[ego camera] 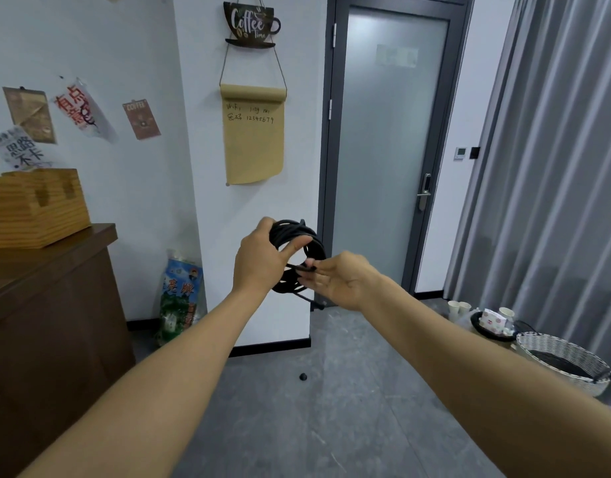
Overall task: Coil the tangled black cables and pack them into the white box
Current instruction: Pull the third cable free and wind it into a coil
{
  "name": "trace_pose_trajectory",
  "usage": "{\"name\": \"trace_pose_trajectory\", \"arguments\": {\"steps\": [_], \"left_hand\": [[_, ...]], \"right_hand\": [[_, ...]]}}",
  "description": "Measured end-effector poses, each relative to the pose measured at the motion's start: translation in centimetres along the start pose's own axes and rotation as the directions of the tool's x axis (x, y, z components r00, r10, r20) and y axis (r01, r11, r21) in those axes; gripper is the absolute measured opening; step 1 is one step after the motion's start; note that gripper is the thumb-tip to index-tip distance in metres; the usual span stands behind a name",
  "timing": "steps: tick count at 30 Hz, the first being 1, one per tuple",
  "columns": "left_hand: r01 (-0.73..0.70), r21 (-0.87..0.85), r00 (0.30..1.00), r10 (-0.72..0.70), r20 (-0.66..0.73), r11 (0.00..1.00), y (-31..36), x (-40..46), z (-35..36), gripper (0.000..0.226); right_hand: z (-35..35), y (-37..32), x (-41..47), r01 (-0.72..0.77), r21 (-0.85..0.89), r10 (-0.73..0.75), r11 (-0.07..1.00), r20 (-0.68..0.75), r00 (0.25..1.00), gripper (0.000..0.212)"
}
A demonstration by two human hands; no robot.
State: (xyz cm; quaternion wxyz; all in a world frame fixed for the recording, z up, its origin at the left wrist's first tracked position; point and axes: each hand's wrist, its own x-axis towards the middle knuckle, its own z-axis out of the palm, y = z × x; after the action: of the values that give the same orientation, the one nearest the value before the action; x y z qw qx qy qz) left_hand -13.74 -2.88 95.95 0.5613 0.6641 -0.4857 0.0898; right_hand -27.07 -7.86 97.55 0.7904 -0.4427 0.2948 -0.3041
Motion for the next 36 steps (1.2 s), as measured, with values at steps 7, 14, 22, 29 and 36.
{"name": "trace_pose_trajectory", "arguments": {"steps": [7, 14, 22, 29, 36], "left_hand": [[0.052, -0.048, 0.999, -0.052, 0.003, 0.998, 0.0, 0.5, 0.3, 0.046], [0.214, -0.058, 0.968, -0.219, -0.118, 0.975, -1.4, 1.3, -0.4, 0.049], [0.433, -0.201, 0.892, -0.449, -0.044, 0.879, -1.7, 1.1, 0.8, 0.051], [0.582, -0.598, 0.758, -0.633, 0.156, 0.551, 0.6, 0.1, 2.5, 0.048], [0.585, -0.737, 0.682, -0.698, 0.22, 0.339, 2.1, -0.4, 4.0, 0.048]], "right_hand": [[-1.1, -1.3, 0.0, -0.116, -0.024, 0.116, 0.993, -0.016, 0.993, 0.013], [-3.3, -2.8, -0.5, -0.046, -0.659, 0.018, 0.75, -0.05, 0.999, 0.033], [-4.9, -4.2, 0.6, 0.028, -0.996, -0.307, -0.082, 0.052, 0.95, 0.03], [-5.7, -2.3, 1.9, 0.132, -0.948, -0.375, 0.288, 0.015, 0.927, 0.035], [-4.2, -1.3, 2.1, 0.256, -0.571, -0.324, 0.78, -0.019, 0.946, 0.036]]}}
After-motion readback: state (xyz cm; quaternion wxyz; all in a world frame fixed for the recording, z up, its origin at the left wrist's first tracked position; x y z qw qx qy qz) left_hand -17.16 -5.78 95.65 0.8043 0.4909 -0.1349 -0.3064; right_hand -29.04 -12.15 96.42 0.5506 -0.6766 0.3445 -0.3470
